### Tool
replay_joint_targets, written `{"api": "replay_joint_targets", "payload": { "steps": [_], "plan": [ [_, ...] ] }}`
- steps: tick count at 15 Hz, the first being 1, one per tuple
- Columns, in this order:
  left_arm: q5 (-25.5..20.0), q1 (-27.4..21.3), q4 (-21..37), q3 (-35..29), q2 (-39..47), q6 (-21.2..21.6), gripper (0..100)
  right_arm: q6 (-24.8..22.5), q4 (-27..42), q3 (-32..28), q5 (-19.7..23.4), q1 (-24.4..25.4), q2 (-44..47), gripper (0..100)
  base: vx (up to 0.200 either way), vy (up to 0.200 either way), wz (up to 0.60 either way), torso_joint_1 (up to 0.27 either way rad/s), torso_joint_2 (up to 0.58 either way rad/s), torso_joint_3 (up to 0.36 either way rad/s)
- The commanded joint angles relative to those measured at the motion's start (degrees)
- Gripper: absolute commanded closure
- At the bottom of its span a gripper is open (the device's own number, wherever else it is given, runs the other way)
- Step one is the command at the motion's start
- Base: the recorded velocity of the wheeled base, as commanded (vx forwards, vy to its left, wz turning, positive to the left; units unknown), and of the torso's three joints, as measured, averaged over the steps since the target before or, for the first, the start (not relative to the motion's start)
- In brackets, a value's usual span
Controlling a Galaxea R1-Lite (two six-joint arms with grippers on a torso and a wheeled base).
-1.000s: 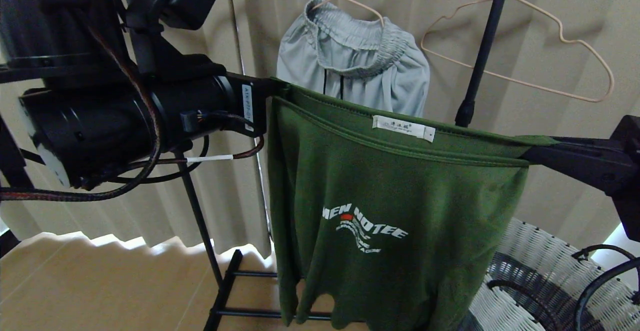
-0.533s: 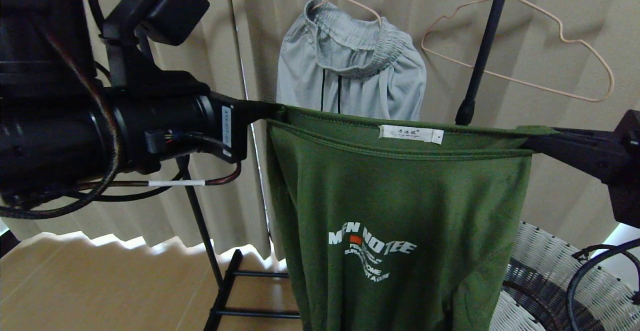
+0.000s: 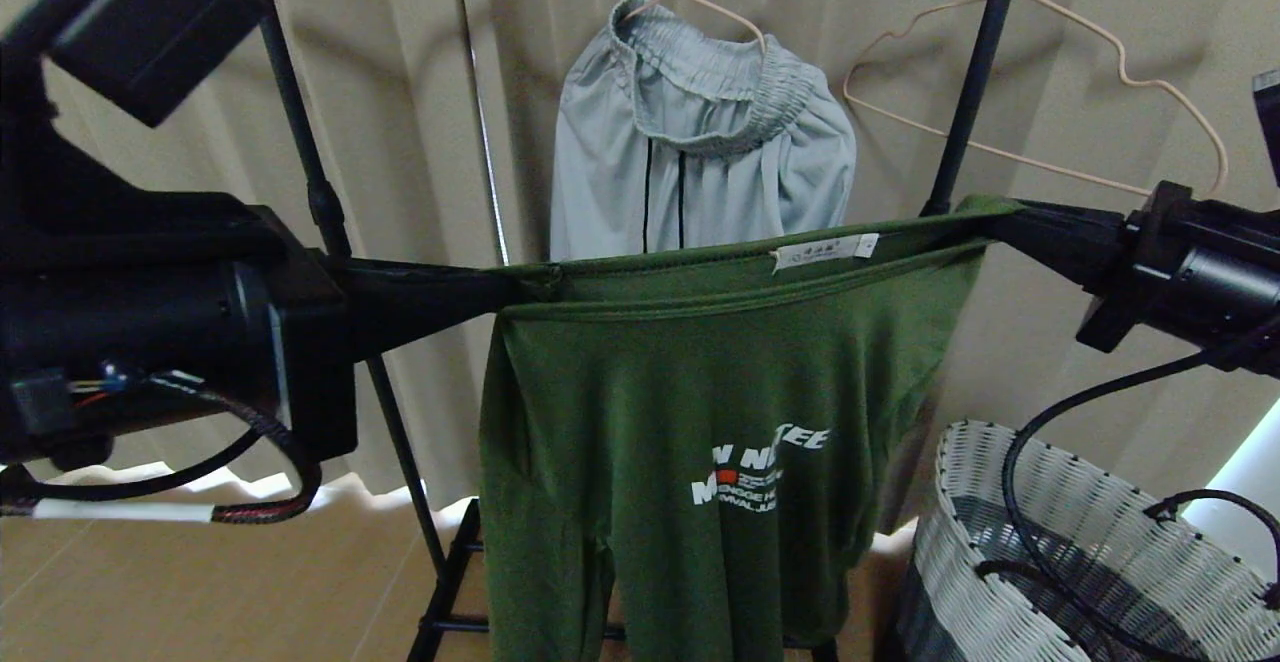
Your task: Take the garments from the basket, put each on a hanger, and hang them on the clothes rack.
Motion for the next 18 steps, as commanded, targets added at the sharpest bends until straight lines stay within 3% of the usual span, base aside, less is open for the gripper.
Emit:
{"api": "replay_joint_targets", "payload": {
  "steps": [1, 7, 10, 11, 12, 15, 18],
  "plan": [
    [-0.08, -1.52, 0.02, 0.50, -2.87, -0.14, 100, 0.05, -1.82, -0.31, -0.01, 0.09, 4.08, 100, 0.000, 0.000, 0.00, 0.000, 0.00, 0.000],
    [0.18, -2.93, -0.33, 0.15, -2.35, -1.72, 100, 0.05, -3.14, -2.07, -1.68, 0.36, 5.49, 100, 0.000, 0.000, 0.00, 0.000, 0.00, 0.000],
    [0.80, 0.59, -0.42, -2.14, 0.82, -1.37, 100, 0.05, -2.18, -2.16, -3.88, 0.09, 4.26, 100, 0.000, 0.000, 0.00, 0.000, 0.00, 0.000],
    [1.15, 4.98, -1.65, -4.34, 4.07, -1.37, 100, 0.05, 0.55, -2.86, -3.88, -0.17, 2.15, 100, 0.000, 0.000, 0.00, 0.000, 0.00, 0.000],
    [1.50, 6.12, -4.46, -5.13, 6.35, -1.63, 100, 0.05, 4.15, -3.30, -3.96, -0.26, -0.40, 100, 0.000, 0.000, 0.00, 0.000, 0.00, 0.000],
    [3.70, 6.56, -8.15, -3.19, 8.38, -1.72, 100, -0.04, 12.50, -0.75, -3.96, 0.09, -6.38, 100, 0.000, 0.000, 0.00, 0.000, 0.00, 0.000],
    [3.70, 6.39, -8.06, -3.55, 7.59, -1.54, 100, -0.04, 12.33, -1.54, -3.96, 0.44, -6.03, 100, 0.000, 0.000, 0.00, 0.000, 0.00, 0.000]
  ]
}}
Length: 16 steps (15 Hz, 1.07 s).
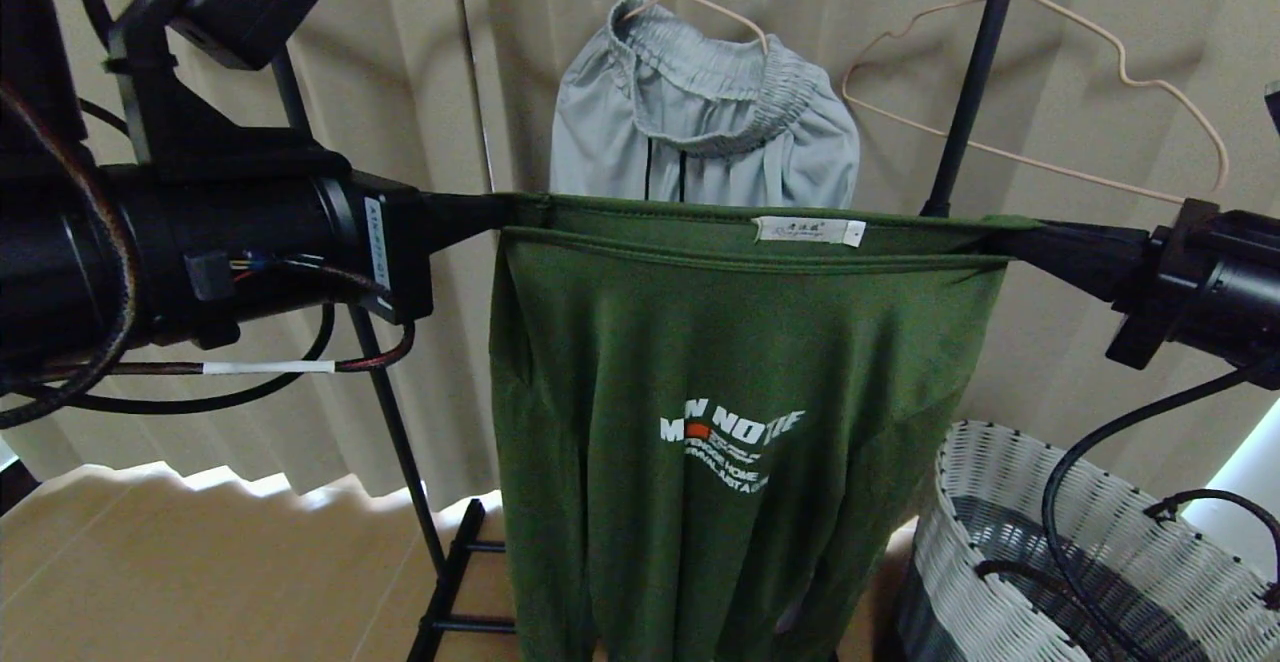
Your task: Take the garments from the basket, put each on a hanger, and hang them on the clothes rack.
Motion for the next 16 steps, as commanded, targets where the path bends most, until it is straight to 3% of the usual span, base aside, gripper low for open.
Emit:
{"api": "replay_joint_targets", "payload": {
  "steps": [1, 7, 8, 12, 16],
  "plan": [
    [0.00, 0.00, -0.04, -0.31, 0.13, 0.04, 100, -0.04, -0.11, -0.16, 0.07, 0.14, -1.09, 100, 0.000, 0.000, 0.00, 0.000, 0.00, 0.000],
    [-0.08, -4.48, -0.13, -2.50, -2.77, 0.22, 100, 0.05, -1.43, -0.34, 0.25, 0.14, -1.53, 100, 0.000, 0.000, 0.00, 0.000, 0.00, 0.000],
    [-0.08, -4.48, -0.13, -2.50, -2.77, 0.22, 100, -0.04, -1.43, -0.34, 0.25, 0.14, -1.62, 0, 0.000, 0.000, 0.00, 0.000, 0.00, 0.000],
    [-0.08, -4.22, -1.27, -2.77, -3.21, 0.13, 100, -0.04, -1.34, -0.16, 0.16, 0.14, -2.15, 0, 0.000, 0.000, 0.00, 0.000, 0.00, 0.000],
    [5.54, -1.14, -1.36, 0.49, -3.12, -0.13, 100, -0.12, -0.73, 8.80, 2.27, 1.37, -9.18, 0, 0.000, 0.000, 0.00, 0.000, 0.00, 0.000]
  ]
}}
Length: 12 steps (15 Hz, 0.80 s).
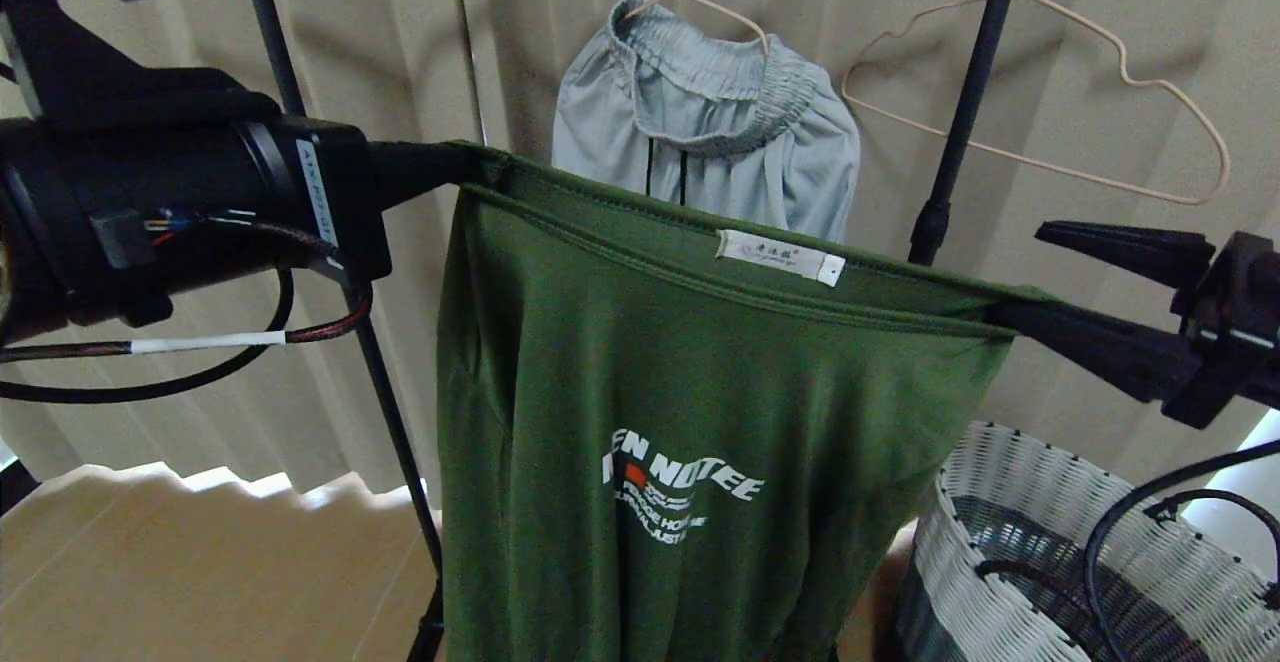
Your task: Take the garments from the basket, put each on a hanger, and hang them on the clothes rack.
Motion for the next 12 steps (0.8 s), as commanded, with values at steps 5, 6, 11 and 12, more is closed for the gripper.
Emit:
{"api": "replay_joint_targets", "payload": {
  "steps": [5, 6, 11, 12],
  "plan": [
    [3.71, 0.70, -0.03, 3.86, -0.28, 0.10, 100, -0.06, 0.94, 6.21, 0.27, 1.31, -7.05, 0, 0.000, 0.000, 0.00, 0.000, 0.00, 0.000],
    [3.89, 0.70, -0.03, 4.04, -0.37, 0.01, 100, -0.06, 0.94, 7.26, 0.18, 0.69, -8.02, 0, 0.000, 0.000, 0.00, 0.000, 0.00, 0.000],
    [7.32, 2.02, 1.99, 16.17, -14.60, 0.98, 100, -13.77, 0.06, 14.47, -0.08, -11.44, -9.25, 0, 0.000, 0.000, 0.00, 0.000, 0.00, 0.000],
    [7.76, 4.39, 2.87, 19.51, -18.03, 1.42, 100, -17.03, -0.03, 15.96, -0.17, -13.02, -9.95, 0, 0.000, 0.000, 0.00, 0.000, 0.00, 0.000]
  ]
}}
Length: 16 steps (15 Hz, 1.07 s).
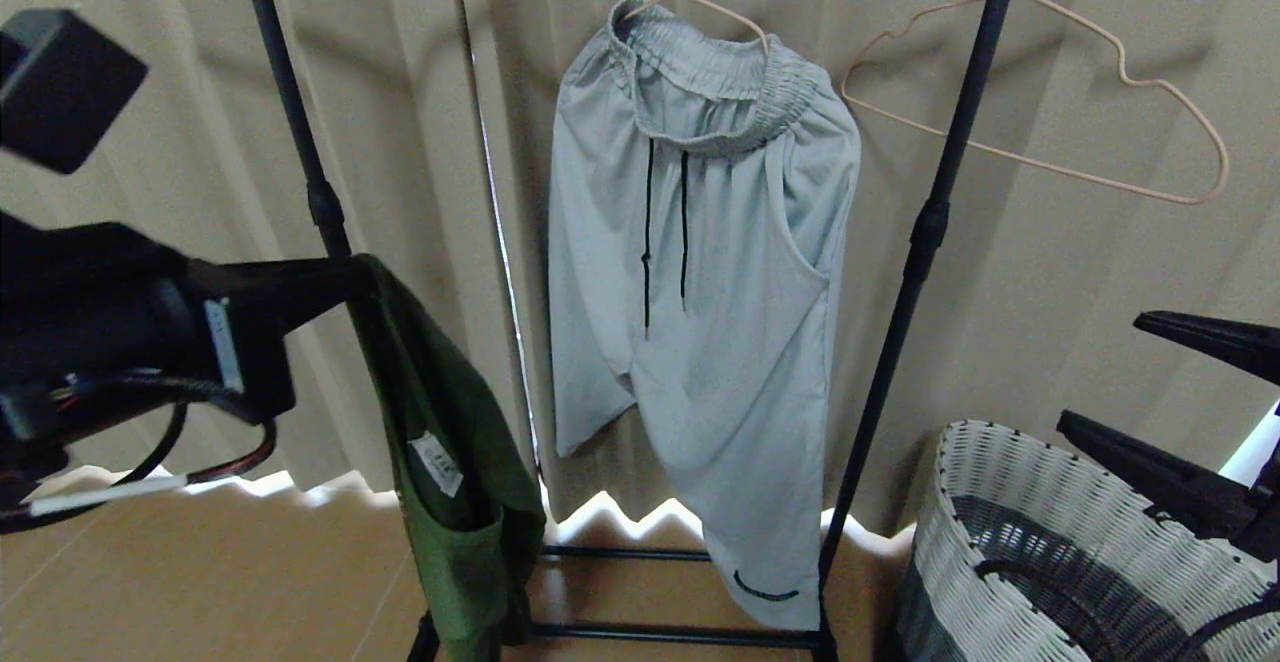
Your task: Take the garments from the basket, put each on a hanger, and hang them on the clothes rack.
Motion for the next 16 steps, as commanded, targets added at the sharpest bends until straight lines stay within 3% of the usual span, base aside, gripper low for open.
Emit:
{"api": "replay_joint_targets", "payload": {
  "steps": [1, 2, 4, 7, 10, 12, 16],
  "plan": [
    [0.74, 7.94, 1.15, 11.82, -13.50, 0.57, 100, -2.70, -0.28, 4.62, -0.58, -5.72, -2.61, 0, 0.000, 0.000, 0.00, 0.000, 0.00, 0.000],
    [0.66, 11.20, 1.06, 14.72, -15.79, 0.57, 100, -3.05, -0.36, 5.58, -1.46, -6.86, -4.10, 0, 0.000, 0.000, 0.00, 0.000, 0.00, 0.000],
    [-1.10, 18.93, 0.62, 22.19, -21.59, 0.39, 100, -2.96, -0.98, 6.81, -7.26, -7.83, -7.26, 0, 0.000, 0.000, 0.00, 0.000, 0.00, 0.000],
    [-2.51, 19.55, 0.62, 27.02, -28.09, 0.04, 100, -2.52, -1.07, 11.47, -12.89, -7.83, -10.34, 0, 0.000, 0.000, 0.00, 0.000, 0.00, 0.000],
    [-2.51, 19.37, 0.62, 28.61, -30.03, -0.14, 100, -2.17, -0.10, 13.05, -13.76, -7.92, -11.22, 0, 0.000, 0.000, 0.00, 0.000, 0.00, 0.000],
    [-2.60, 19.19, -0.25, 30.72, -30.82, -0.22, 100, 2.58, -0.19, 15.07, -17.19, -8.00, -11.22, 0, 0.000, 0.000, 0.00, 0.000, 0.00, 0.000],
    [-2.68, 19.02, -1.84, 30.63, -30.90, 0.92, 100, 5.13, -0.10, 17.89, -17.54, -8.00, -12.27, 0, 0.000, 0.000, 0.00, 0.000, 0.00, 0.000]
  ]
}}
